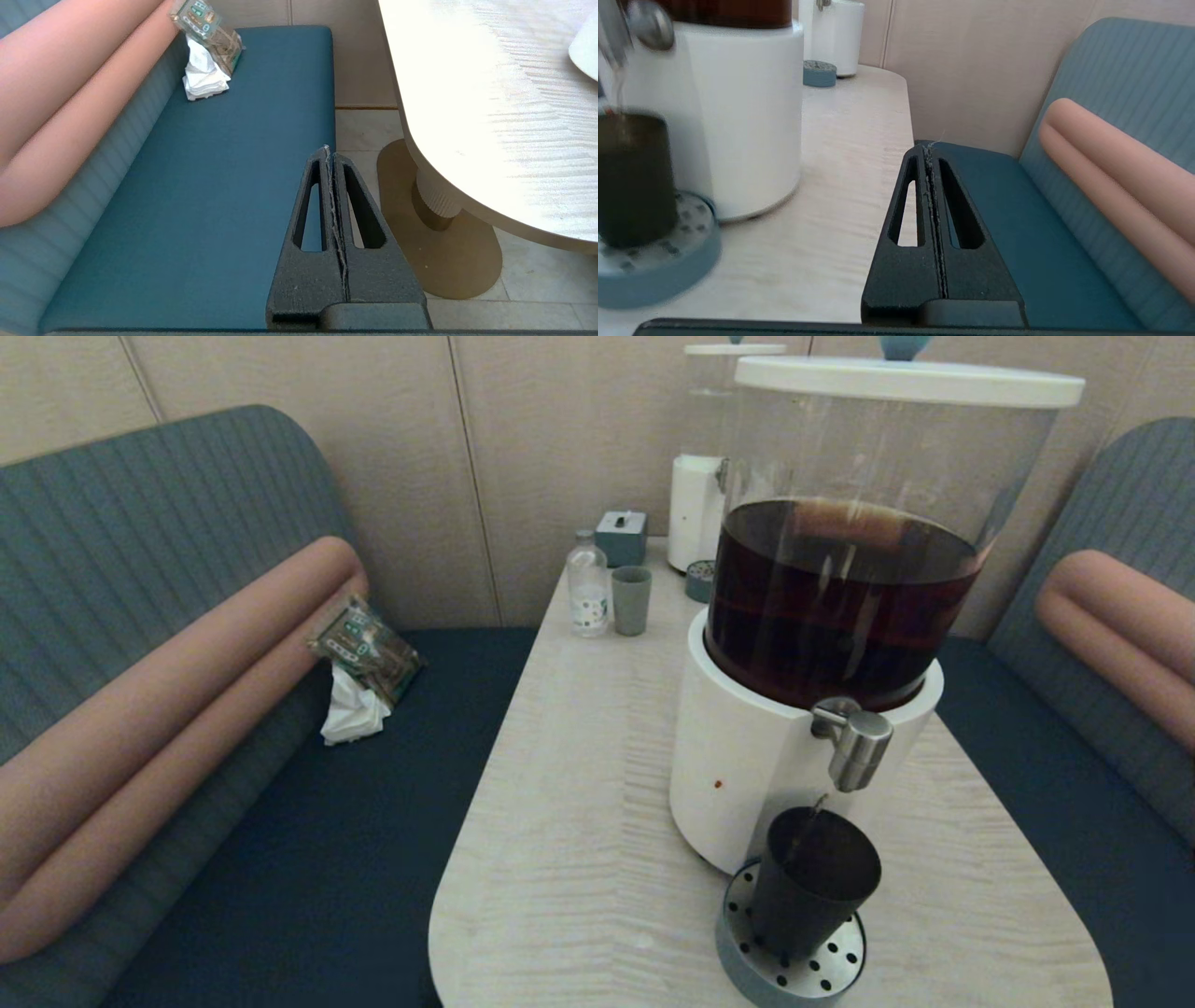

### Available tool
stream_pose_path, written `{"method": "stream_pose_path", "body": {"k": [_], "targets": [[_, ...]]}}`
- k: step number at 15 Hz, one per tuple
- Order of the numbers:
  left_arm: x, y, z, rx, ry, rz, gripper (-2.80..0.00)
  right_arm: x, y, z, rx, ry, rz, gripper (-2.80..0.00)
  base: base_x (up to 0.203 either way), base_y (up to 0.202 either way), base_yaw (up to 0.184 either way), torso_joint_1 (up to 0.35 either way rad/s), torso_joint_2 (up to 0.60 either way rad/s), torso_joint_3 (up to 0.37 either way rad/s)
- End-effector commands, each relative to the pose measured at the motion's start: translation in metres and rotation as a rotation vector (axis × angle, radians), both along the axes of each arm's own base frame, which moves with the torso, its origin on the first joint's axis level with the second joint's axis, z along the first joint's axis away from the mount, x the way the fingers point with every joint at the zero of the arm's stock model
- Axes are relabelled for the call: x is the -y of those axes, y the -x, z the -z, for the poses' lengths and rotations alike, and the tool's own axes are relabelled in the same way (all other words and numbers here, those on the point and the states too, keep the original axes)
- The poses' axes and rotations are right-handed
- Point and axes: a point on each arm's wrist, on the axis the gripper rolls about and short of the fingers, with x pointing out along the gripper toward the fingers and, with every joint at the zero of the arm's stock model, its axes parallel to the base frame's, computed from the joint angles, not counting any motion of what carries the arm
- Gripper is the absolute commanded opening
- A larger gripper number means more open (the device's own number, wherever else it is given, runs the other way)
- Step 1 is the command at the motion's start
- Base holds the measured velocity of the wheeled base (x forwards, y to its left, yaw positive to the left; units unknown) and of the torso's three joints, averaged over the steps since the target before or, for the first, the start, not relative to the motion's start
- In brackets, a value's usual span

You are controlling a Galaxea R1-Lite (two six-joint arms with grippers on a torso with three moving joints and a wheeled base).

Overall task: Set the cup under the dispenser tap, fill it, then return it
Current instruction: Turn off the faucet

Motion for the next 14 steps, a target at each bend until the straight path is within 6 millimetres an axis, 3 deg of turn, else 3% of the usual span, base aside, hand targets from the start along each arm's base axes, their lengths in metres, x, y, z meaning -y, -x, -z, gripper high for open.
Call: {"method": "stream_pose_path", "body": {"k": [1,7,14], "targets": [[0.0,0.0,0.0,0.001,0.0,0.0,-2.8,0.0,-0.001,0.011,0.016,0.007,0.0,-2.8,0.0,0.0,0.0,0.0,0.0,0.0],[0.0,0.0,0.0,0.0,0.0,0.0,-2.8,-0.001,-0.006,0.033,-0.204,-0.033,-0.075,-2.8,0.0,0.0,0.0,0.0,0.0,0.0],[0.0,0.0,0.0,0.001,0.0,0.0,-2.8,-0.002,-0.007,0.036,-0.243,0.013,-0.109,-2.8,0.0,0.0,0.0,0.0,0.0,0.0]]}}
